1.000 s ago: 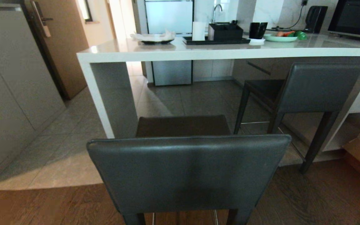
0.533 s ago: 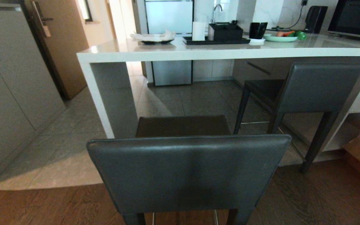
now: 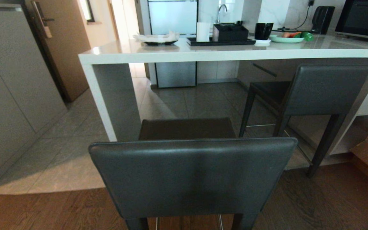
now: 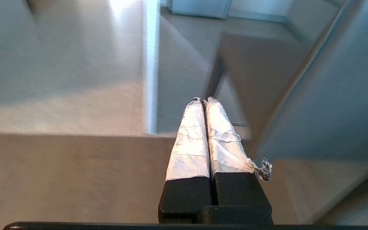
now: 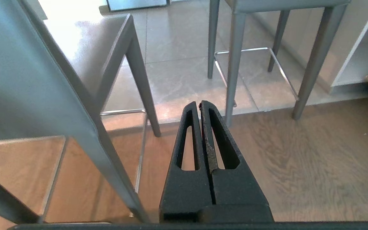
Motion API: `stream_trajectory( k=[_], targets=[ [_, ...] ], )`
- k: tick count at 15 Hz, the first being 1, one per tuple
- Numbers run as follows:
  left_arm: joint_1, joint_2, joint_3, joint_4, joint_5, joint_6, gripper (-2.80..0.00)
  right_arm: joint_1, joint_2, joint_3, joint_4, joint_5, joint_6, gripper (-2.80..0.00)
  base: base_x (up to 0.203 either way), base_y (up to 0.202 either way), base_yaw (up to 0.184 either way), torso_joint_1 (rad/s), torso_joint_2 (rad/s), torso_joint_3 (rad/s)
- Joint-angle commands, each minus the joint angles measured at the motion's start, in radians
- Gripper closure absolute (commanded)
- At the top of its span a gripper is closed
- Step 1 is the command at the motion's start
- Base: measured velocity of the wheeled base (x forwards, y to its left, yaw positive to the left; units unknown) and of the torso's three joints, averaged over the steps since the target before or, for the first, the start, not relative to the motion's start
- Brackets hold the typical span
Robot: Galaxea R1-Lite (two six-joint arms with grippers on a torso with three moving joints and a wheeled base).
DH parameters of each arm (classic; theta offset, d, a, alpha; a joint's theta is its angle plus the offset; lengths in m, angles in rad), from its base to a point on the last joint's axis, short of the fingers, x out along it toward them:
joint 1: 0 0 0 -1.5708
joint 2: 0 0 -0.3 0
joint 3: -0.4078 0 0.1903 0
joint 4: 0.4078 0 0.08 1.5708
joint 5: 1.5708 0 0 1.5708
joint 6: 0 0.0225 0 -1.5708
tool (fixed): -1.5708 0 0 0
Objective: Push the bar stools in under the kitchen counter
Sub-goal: Push the gray chair back under the dining table
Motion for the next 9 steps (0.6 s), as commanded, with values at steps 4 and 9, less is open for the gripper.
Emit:
stream_trajectory(
  k=[4, 9],
  targets=[
    [0.003, 0.635, -0.053, -0.441, 0.003, -0.006, 0.0, -0.001, 0.567, -0.056, -0.38, -0.007, -0.005, 0.0, 0.0, 0.0, 0.0, 0.0, 0.0, 0.0],
    [-0.047, 1.011, 0.028, -0.874, 0.056, 0.023, 0.0, 0.107, 0.926, -0.048, -0.725, -0.014, -0.007, 0.0, 0.0, 0.0, 0.0, 0.0, 0.0, 0.0]
  ],
)
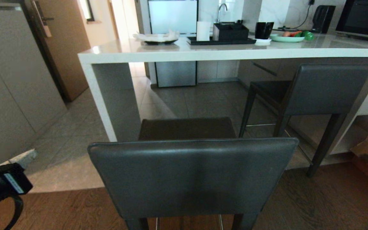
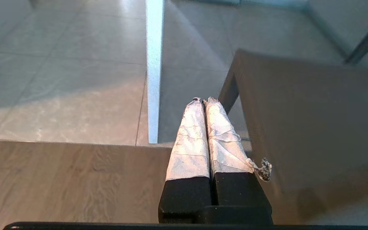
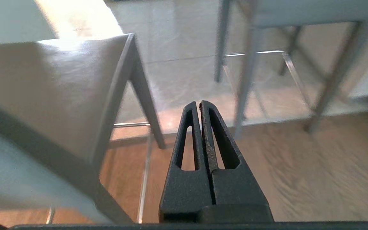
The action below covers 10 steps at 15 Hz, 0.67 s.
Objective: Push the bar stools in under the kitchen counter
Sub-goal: Push the gray chair back under the dining table
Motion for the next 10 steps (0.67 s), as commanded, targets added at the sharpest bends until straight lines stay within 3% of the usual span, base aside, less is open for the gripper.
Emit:
stream_trajectory(
  k=[1, 5, 7, 10],
  targets=[
    [-0.049, 0.241, 0.062, -0.206, 0.009, 0.006, 0.0, 0.069, 0.24, 0.012, -0.151, -0.003, 0.0, 0.0, 0.0, 0.0, 0.0, 0.0, 0.0, 0.0],
    [-0.146, 0.419, 0.157, -0.483, 0.014, 0.028, 0.0, 0.263, 0.369, 0.018, -0.289, -0.066, -0.001, 0.0, 0.0, 0.0, 0.0, 0.0, 0.0, 0.0],
    [-0.202, 0.443, 0.153, -0.53, 0.014, 0.03, 0.0, 0.331, 0.392, 0.017, -0.308, -0.081, -0.002, 0.0, 0.0, 0.0, 0.0, 0.0, 0.0, 0.0],
    [-0.234, 0.49, 0.083, -0.535, 0.014, 0.037, 0.0, 0.354, 0.431, 0.014, -0.339, -0.102, -0.002, 0.0, 0.0, 0.0, 0.0, 0.0, 0.0, 0.0]
  ],
)
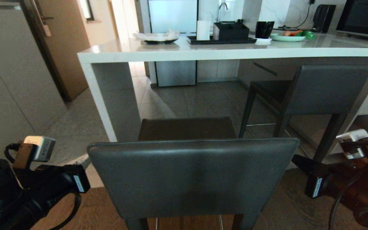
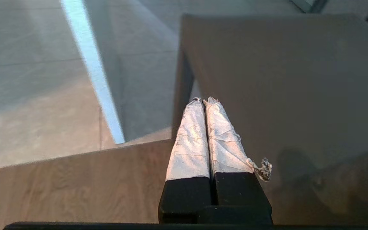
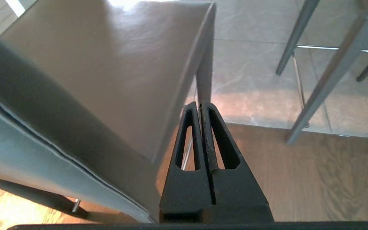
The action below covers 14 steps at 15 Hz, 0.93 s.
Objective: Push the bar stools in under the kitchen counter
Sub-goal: Push the gray chair back under the dining table
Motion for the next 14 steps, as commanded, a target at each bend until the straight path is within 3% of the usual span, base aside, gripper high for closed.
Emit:
stream_trajectory(
  k=[1, 6, 8, 14],
  targets=[
    [-0.018, 0.051, -0.062, -0.008, -0.002, -0.001, 0.0, 0.026, 0.047, 0.002, -0.036, -0.007, 0.0, 0.0, 0.0, 0.0, 0.0, 0.0, 0.0, 0.0],
    [-0.15, 0.041, -0.08, -0.008, 0.01, 0.002, 0.0, 0.075, 0.115, -0.046, -0.044, -0.017, 0.001, 0.0, 0.0, 0.0, 0.0, 0.0, 0.0, 0.0],
    [-0.197, 0.047, -0.084, -0.008, 0.052, 0.001, 0.0, 0.111, 0.154, -0.088, -0.044, -0.033, 0.002, 0.0, 0.0, 0.0, 0.0, 0.0, 0.0, 0.0],
    [-0.21, 0.131, -0.152, -0.007, 0.097, 0.001, 0.0, 0.126, 0.339, -0.21, -0.119, -0.083, 0.002, 0.0, 0.0, 0.0, 0.0, 0.0, 0.0, 0.0]
  ],
)
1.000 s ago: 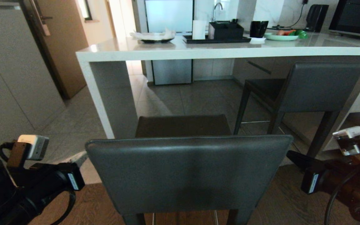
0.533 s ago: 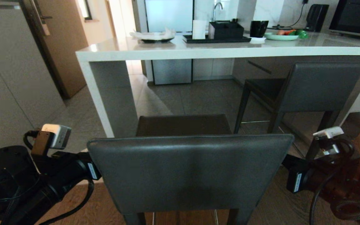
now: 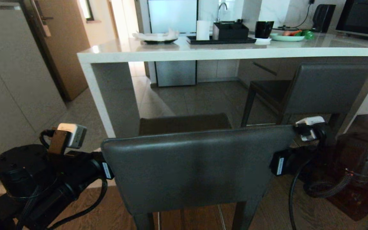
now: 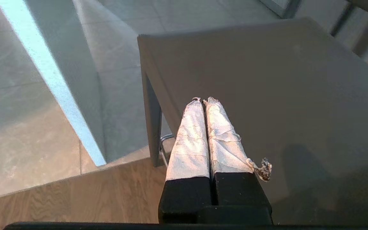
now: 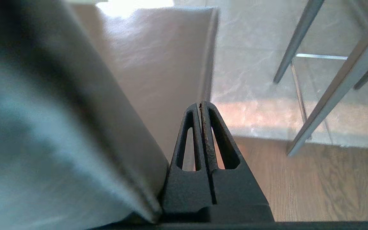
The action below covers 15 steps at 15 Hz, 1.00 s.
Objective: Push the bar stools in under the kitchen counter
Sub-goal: Push the gray chair back under the dining table
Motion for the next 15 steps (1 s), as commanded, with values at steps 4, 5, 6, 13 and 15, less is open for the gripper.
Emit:
stream_trajectory(
  k=[4, 5, 6, 13, 15],
  targets=[
    [-0.018, 0.089, -0.035, -0.004, 0.052, -0.001, 0.0, -0.019, 0.178, -0.145, -0.023, -0.001, 0.002, 0.0, 0.0, 0.0, 0.0, 0.0, 0.0, 0.0],
    [-0.018, 0.11, -0.044, -0.006, 0.055, -0.002, 0.0, -0.023, 0.201, -0.185, -0.025, -0.022, 0.001, 0.0, 0.0, 0.0, 0.0, 0.0, 0.0, 0.0],
    [-0.017, 0.128, -0.051, -0.007, 0.059, -0.003, 0.0, -0.023, 0.22, -0.218, -0.025, -0.043, -0.001, 0.0, 0.0, 0.0, 0.0, 0.0, 0.0, 0.0],
    [0.015, 0.204, -0.151, -0.005, 0.1, -0.002, 0.0, -0.014, 0.151, -0.15, -0.035, -0.055, -0.015, 0.0, 0.0, 0.0, 0.0, 0.0, 0.0, 0.0],
    [0.04, 0.249, -0.206, -0.002, 0.108, 0.002, 0.0, 0.009, 0.121, -0.103, -0.06, -0.054, -0.015, 0.0, 0.0, 0.0, 0.0, 0.0, 0.0, 0.0]
  ],
)
